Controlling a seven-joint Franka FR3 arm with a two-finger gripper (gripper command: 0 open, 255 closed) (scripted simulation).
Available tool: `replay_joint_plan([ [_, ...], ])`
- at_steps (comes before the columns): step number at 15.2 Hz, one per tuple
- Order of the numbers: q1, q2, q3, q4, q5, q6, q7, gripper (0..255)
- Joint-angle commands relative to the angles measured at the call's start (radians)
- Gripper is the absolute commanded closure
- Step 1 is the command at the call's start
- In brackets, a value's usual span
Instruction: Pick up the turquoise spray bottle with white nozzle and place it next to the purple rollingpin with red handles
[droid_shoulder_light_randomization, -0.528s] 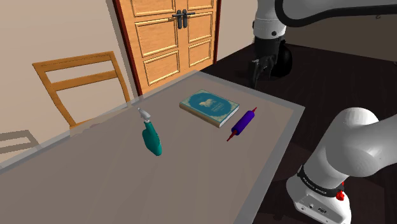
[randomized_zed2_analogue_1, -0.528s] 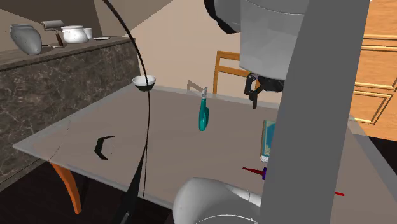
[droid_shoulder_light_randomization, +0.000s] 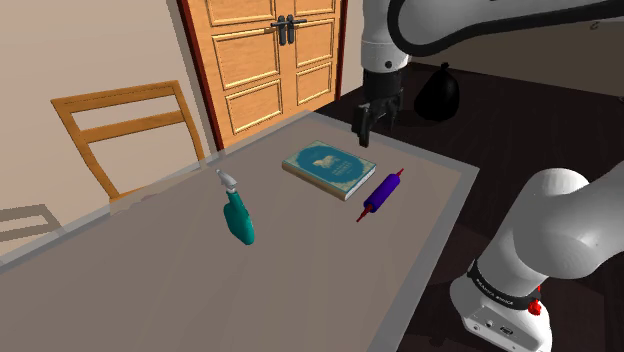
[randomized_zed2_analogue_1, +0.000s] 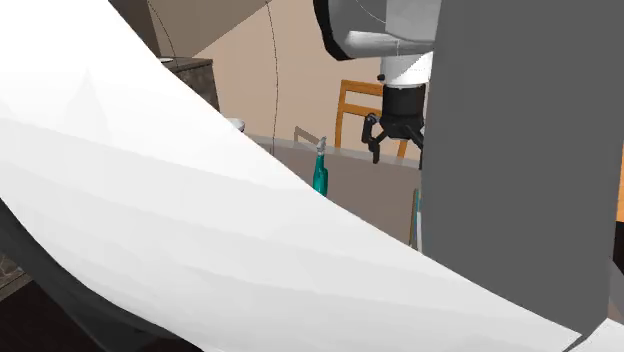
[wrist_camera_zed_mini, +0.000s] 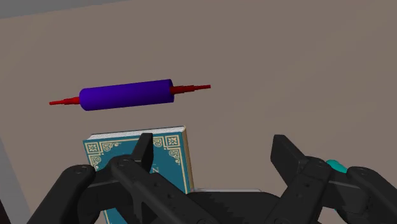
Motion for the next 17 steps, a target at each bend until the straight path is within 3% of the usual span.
replay_joint_plan([
  [1,0.01,0.062,0.026,0.028,0.017,0.036,0.032,0],
  [9,0.041,0.322,0.116,0.196,0.04,0.137,0.151,0],
  [17,0.079,0.602,0.185,0.44,0.003,0.181,0.272,0],
])
